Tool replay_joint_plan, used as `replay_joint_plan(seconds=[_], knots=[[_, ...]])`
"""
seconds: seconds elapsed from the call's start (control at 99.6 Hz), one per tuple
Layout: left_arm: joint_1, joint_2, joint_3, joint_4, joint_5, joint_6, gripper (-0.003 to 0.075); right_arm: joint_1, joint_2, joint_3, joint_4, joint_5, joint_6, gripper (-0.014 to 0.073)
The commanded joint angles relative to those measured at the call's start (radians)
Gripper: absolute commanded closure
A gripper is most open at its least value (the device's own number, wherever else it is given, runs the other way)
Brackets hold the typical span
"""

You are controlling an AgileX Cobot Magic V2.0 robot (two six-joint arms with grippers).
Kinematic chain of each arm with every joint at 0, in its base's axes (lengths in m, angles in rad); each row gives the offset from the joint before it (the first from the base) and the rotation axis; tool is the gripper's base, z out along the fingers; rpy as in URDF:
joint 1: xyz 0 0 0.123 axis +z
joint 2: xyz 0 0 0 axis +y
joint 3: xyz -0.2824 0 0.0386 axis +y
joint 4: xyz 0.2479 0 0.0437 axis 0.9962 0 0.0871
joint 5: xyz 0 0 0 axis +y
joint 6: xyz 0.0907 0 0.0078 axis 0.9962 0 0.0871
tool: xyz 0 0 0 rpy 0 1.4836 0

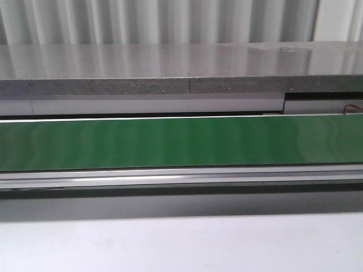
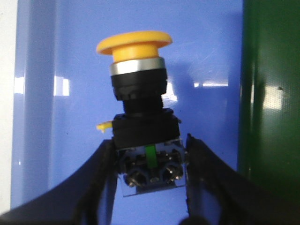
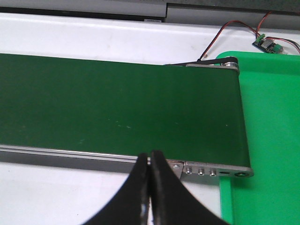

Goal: Move button from right to left
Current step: 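Lift the button with the left gripper and carry it over the blue tray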

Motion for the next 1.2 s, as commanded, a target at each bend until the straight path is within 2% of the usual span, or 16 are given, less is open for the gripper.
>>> replay_joint_plan(seconds=[0.0, 0.311, 0.532, 0.904, 1.185], knots=[[0.016, -0.009, -0.031, -0.037, -0.052, 0.033, 0.074, 0.001, -0.005, -0.026, 0.008, -0.057, -0.009, 0.0662], [0.091, 0.087, -0.055, -0.29, -0.071, 0.257, 0.074, 0.001, -0.005, -0.026, 0.008, -0.057, -0.009, 0.0662], [0.093, 0.117, -0.064, -0.29, -0.075, 0.289, 0.0739, 0.001, -0.005, -0.026, 0.008, -0.057, -0.009, 0.0662], [0.093, 0.117, -0.064, -0.29, -0.063, 0.433, 0.0739, 0.001, -0.005, -0.026, 0.008, -0.057, -0.009, 0.0662], [0.093, 0.119, -0.064, -0.29, -0.07, 0.434, 0.0738, 0.001, -0.005, -0.026, 0.008, -0.057, -0.009, 0.0662]])
